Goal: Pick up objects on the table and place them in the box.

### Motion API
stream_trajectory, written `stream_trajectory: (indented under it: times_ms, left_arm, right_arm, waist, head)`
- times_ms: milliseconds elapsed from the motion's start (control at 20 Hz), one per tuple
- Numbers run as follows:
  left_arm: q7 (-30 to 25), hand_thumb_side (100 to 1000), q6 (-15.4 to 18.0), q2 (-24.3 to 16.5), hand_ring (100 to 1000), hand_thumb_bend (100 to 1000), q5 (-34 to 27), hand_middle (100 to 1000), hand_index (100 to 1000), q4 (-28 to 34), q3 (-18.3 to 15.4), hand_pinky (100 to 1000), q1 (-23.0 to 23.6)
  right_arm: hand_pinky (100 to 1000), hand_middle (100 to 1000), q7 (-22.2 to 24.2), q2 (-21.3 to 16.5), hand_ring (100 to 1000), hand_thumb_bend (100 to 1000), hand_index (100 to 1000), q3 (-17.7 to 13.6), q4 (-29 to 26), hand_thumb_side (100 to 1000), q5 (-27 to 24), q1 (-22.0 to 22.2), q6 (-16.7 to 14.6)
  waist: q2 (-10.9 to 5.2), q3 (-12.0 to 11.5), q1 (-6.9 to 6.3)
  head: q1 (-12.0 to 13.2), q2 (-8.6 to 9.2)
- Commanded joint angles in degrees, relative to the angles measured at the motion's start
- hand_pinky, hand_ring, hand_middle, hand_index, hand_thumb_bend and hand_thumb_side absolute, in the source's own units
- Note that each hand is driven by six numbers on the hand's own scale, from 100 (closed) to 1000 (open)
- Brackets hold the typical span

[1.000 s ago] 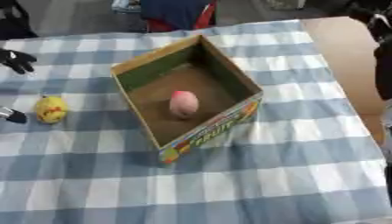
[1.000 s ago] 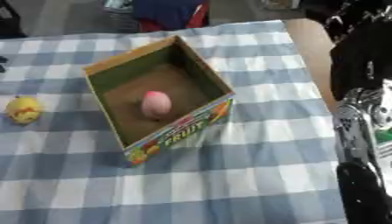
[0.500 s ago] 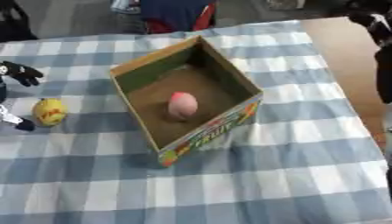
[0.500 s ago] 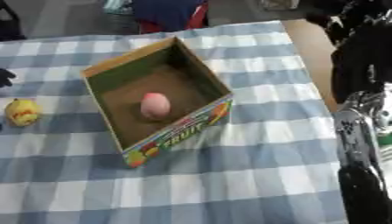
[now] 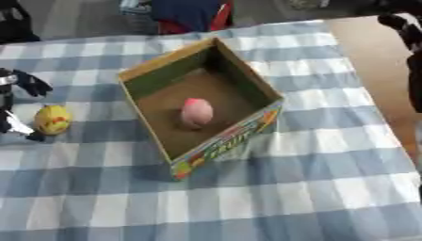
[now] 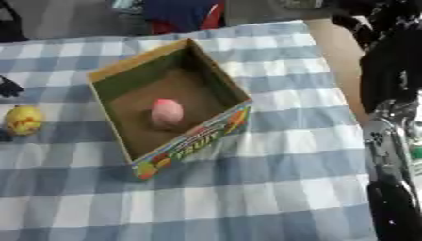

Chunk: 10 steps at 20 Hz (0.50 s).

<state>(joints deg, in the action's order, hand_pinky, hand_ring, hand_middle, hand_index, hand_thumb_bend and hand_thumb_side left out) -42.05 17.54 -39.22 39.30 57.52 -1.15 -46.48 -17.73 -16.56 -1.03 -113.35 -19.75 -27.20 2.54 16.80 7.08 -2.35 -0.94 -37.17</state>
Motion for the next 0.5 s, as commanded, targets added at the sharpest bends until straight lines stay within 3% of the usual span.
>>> stream_trajectory:
  times_ms: [50, 350, 500]
  left_arm:
    - [1.3, 365, 0.0, -1.3, 811, 771, 2.1, 717, 848, 0.2, 0.0, 438, -1.4]
    - [3.8, 408, -0.6, -1.0, 805, 710, 7.6, 704, 835, -0.6, 0.2, 430, -2.2]
    - [4.3, 413, -0.5, -0.8, 782, 699, 9.4, 648, 811, -1.1, 0.3, 400, -2.3]
  right_arm:
    - [682, 601, 0.0, -1.0, 692, 100, 730, -0.2, -1.2, 1000, 0.3, -0.6, 0.2]
    - [683, 600, 0.2, -0.9, 692, 100, 730, -0.1, -1.2, 1000, 0.1, -0.6, 0.5]
    - [684, 600, 0.2, -1.0, 692, 100, 730, -0.1, -1.2, 1000, 0.1, -0.5, 0.6]
  waist:
    - [-0.97, 0.1, -0.08]
    - [-0.93, 0.2, -0.3]
    - [-0.92, 0.3, -0.37]
  head:
    - [0.2, 0.77]
    - [0.6, 0.9]
    - [0.7, 0.93]
